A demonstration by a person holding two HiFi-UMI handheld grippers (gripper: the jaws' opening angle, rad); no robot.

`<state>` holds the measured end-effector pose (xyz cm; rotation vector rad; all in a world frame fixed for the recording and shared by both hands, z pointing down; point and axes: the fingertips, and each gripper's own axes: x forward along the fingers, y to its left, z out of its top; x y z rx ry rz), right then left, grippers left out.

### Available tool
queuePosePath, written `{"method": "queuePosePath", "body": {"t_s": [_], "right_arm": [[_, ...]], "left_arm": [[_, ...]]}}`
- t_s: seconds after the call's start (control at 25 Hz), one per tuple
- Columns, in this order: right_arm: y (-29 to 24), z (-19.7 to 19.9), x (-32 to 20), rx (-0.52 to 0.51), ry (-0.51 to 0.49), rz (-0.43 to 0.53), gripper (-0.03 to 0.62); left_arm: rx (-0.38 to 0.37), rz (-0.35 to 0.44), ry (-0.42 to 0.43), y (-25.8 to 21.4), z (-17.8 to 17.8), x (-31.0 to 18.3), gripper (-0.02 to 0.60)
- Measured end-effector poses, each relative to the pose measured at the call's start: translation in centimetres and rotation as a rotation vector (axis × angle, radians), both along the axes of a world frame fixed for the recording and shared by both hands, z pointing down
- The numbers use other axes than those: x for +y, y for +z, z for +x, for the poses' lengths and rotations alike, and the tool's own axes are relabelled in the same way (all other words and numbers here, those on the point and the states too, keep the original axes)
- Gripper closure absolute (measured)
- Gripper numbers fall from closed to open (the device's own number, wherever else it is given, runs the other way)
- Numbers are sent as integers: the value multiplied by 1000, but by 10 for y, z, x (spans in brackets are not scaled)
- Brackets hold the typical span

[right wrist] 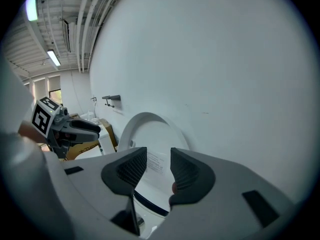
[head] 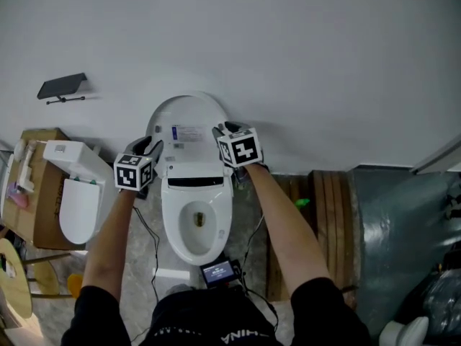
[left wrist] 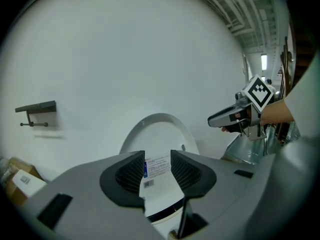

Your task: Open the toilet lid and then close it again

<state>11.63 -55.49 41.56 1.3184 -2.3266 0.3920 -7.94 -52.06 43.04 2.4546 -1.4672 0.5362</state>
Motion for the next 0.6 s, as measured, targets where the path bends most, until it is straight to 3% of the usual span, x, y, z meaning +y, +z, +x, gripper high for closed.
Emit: {"method": "queuePosePath", "body": {"t_s": [0.16, 0.32, 0.6], "right_arm": [[-7, -14, 42, -27, -17, 2, 447], [-11, -34, 86, -31, -7, 12, 498], [-6, -69, 181, -10, -3, 0, 542]], "left_arm": [[28, 17, 52, -10, 0, 38, 428], [38, 27, 95, -14, -10, 84, 426], [23, 30, 165, -10, -43, 181, 428]]}}
